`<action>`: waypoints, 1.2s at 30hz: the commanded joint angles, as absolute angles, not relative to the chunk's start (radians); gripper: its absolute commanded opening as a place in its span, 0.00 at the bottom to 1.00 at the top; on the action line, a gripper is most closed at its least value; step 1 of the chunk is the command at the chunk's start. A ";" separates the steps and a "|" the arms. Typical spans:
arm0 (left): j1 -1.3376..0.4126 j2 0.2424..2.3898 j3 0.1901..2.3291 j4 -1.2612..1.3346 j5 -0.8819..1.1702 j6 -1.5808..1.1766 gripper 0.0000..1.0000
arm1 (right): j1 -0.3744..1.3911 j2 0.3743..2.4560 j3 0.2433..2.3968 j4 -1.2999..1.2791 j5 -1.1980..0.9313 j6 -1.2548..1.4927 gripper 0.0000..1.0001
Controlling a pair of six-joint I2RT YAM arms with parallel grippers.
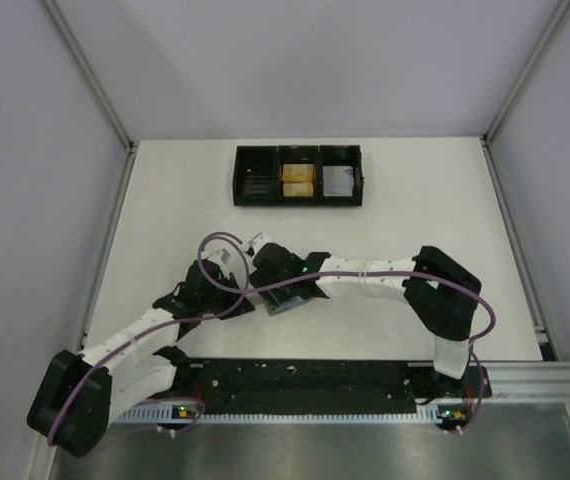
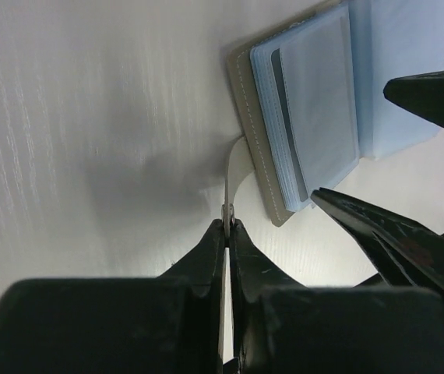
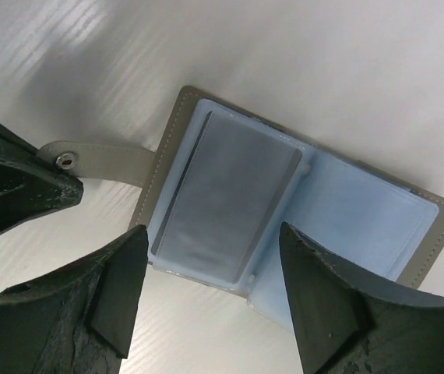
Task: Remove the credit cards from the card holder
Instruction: Remove the credit card from the card holder.
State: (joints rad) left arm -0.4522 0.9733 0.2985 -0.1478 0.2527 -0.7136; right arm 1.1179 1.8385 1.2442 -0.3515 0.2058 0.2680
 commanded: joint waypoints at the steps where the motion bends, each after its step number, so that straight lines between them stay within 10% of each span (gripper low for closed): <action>1: -0.456 0.973 0.284 -0.074 0.272 -0.716 0.00 | 1.140 1.879 1.312 -0.363 0.268 0.259 0.68; 36: -0.456 0.927 0.279 -0.140 0.256 -0.693 0.00 | 1.045 1.724 1.305 -0.634 0.683 0.362 0.51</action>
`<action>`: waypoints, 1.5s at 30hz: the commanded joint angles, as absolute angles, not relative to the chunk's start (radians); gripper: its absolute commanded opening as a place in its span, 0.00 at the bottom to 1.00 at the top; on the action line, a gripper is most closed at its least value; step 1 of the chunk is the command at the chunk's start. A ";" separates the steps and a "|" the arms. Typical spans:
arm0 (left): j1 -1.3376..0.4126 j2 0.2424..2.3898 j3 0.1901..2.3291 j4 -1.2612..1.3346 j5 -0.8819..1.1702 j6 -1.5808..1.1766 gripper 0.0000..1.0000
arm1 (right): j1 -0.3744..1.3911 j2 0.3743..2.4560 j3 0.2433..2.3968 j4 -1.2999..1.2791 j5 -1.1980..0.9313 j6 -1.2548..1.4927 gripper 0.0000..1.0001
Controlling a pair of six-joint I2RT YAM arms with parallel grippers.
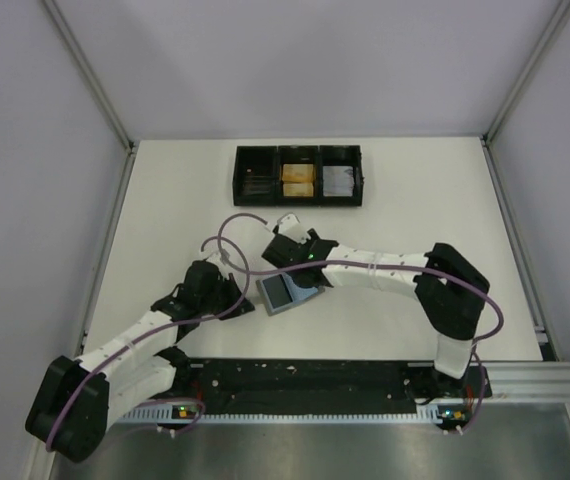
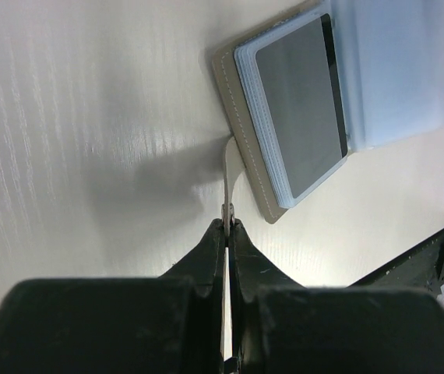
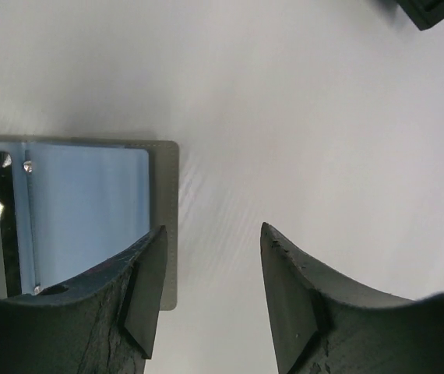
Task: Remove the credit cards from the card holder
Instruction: Remove the credit card from the card holder.
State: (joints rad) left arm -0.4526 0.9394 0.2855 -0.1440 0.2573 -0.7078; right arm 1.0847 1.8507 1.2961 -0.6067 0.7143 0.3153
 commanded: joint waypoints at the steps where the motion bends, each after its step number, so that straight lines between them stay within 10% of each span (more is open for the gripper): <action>1: -0.456 0.927 0.279 -0.140 0.252 -0.695 0.00 | 1.045 1.709 1.308 -0.621 0.642 0.354 0.50; 14: -0.456 0.922 0.293 -0.156 0.242 -0.696 0.00 | 1.006 1.670 1.273 -0.324 0.034 0.356 0.34; 23: -0.454 0.789 0.360 -0.256 0.186 -0.726 0.39 | 0.864 1.720 1.071 -0.065 -0.228 0.517 0.30; 28: -0.456 0.790 0.480 -0.305 0.210 -0.706 0.43 | 0.825 1.743 1.008 0.041 -0.301 0.555 0.29; 45: -0.480 1.204 0.528 -0.091 0.382 -0.695 0.00 | 0.762 1.815 0.910 0.190 -0.408 0.612 0.26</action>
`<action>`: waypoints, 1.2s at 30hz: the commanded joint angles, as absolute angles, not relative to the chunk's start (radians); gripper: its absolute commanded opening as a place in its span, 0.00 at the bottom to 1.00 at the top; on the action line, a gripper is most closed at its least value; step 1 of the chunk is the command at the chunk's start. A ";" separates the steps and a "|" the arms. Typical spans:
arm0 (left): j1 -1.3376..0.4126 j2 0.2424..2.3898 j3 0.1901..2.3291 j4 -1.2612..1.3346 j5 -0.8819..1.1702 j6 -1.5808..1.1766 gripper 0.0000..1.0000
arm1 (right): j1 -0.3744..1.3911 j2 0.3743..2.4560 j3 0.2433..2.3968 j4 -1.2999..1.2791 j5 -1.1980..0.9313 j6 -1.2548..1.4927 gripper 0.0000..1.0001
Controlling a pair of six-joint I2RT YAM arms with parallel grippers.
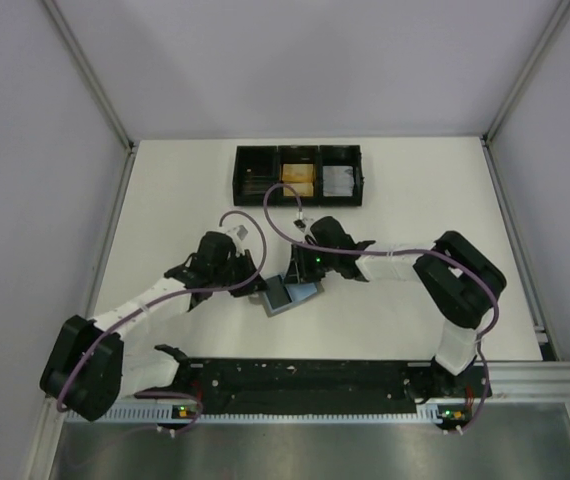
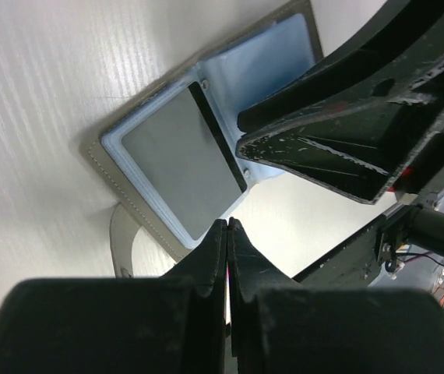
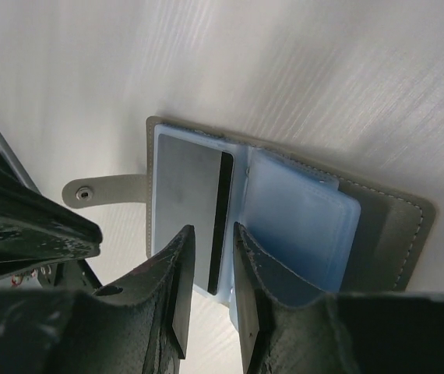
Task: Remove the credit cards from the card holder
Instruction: Remove the credit card from the card holder.
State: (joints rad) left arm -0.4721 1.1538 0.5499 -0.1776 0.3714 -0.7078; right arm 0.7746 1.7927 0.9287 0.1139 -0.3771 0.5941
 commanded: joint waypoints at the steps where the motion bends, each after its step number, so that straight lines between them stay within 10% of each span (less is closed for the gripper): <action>1: -0.482 1.218 0.520 -0.081 0.382 -0.693 0.00 | 0.762 1.821 0.907 0.192 -0.408 0.615 0.26; 36: -0.522 1.394 0.477 -0.077 0.224 -0.658 0.00 | 0.735 1.839 0.816 0.399 -0.627 0.670 0.00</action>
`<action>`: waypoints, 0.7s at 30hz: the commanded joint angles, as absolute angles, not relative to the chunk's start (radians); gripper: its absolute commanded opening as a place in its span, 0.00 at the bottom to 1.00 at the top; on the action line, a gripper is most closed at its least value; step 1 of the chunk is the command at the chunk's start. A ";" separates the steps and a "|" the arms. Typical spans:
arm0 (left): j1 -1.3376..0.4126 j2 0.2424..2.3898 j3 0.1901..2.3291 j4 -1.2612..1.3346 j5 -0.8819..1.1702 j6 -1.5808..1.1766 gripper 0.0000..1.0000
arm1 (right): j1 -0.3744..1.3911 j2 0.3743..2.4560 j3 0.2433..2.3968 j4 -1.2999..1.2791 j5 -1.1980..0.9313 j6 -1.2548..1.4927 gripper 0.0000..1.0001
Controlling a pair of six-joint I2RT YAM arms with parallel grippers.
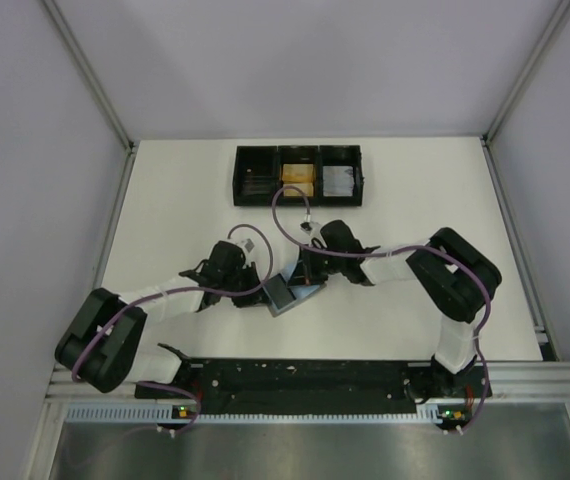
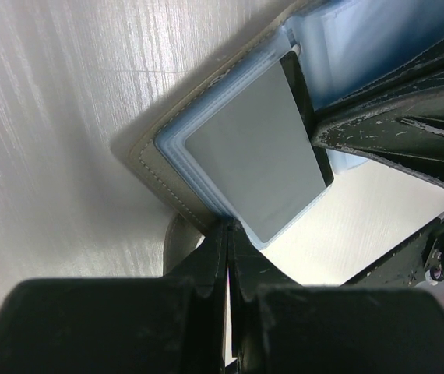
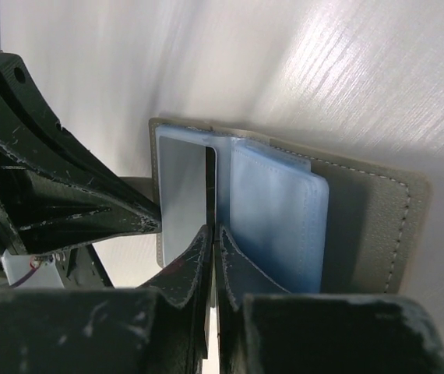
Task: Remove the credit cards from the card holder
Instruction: Remove the credit card from the card holder.
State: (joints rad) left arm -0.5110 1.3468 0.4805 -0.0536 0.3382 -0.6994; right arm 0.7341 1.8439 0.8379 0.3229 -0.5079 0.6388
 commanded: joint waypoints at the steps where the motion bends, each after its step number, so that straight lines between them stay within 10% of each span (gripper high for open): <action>1: -0.522 1.396 0.477 -0.081 0.219 -0.660 0.00 | 0.726 1.835 0.807 0.408 -0.629 0.676 0.00; 16: -0.522 1.394 0.486 -0.112 0.213 -0.635 0.00 | 0.678 1.832 0.736 0.520 -0.663 0.730 0.00; 21: -0.528 1.393 0.492 -0.115 0.212 -0.632 0.00 | 0.678 1.858 0.758 0.523 -0.686 0.745 0.15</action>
